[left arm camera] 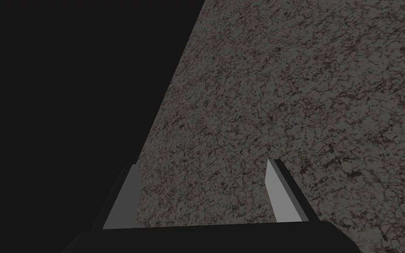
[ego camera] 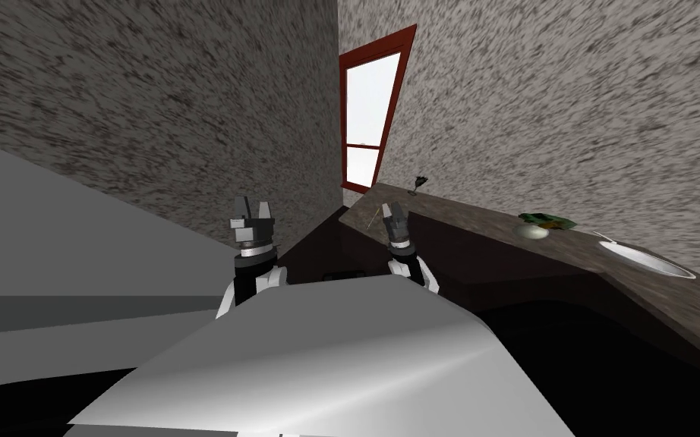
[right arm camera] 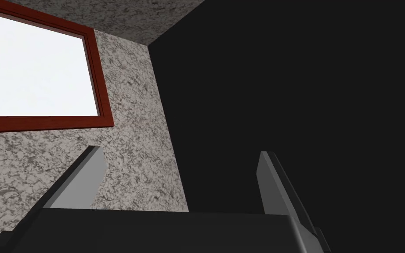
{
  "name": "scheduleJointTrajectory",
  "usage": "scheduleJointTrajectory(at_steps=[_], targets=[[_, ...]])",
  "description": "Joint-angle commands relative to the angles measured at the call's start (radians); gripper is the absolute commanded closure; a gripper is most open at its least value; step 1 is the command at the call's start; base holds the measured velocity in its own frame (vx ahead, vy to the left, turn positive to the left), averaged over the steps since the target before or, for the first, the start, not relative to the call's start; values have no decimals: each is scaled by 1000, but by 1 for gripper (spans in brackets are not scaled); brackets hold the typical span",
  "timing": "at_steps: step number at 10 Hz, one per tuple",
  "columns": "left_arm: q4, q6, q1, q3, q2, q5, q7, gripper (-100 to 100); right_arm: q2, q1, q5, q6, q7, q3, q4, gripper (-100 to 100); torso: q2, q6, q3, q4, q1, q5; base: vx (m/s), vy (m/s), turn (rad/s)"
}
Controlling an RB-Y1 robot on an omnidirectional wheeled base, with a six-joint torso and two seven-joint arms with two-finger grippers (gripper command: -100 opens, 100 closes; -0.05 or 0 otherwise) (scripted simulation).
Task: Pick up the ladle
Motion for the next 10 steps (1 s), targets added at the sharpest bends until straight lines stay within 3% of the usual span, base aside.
scheduleJointTrajectory(at_steps=[1, 6, 7, 8, 10], targets=[[0, 0, 0, 0, 0, 0, 0, 0, -40, -10, 15, 3, 3, 7, -4, -100, 0, 0, 0, 0, 0, 0, -17, 0, 69], [0, 0, 0, 0, 0, 0, 0, 0, -191, -42, 122, -4, 25, 66, -18, -100, 0, 0, 0, 0, -1, 0, -24, -6, 116], [0, 0, 0, 0, 0, 0, 0, 0, -221, -42, 122, -4, 25, 66, -18, -100, 1, 0, 0, 0, -1, 0, -23, -13, 75], [0, 0, 0, 0, 0, 0, 0, 0, -253, -53, 161, -4, 33, 87, -22, -100, 0, 1, 0, 0, -1, 0, -29, -9, 117], [0, 0, 0, 0, 0, 0, 0, 0, -292, -53, 161, -4, 33, 87, -22, -100, 1, 0, 0, 0, -1, 0, -19, -11, 48]])
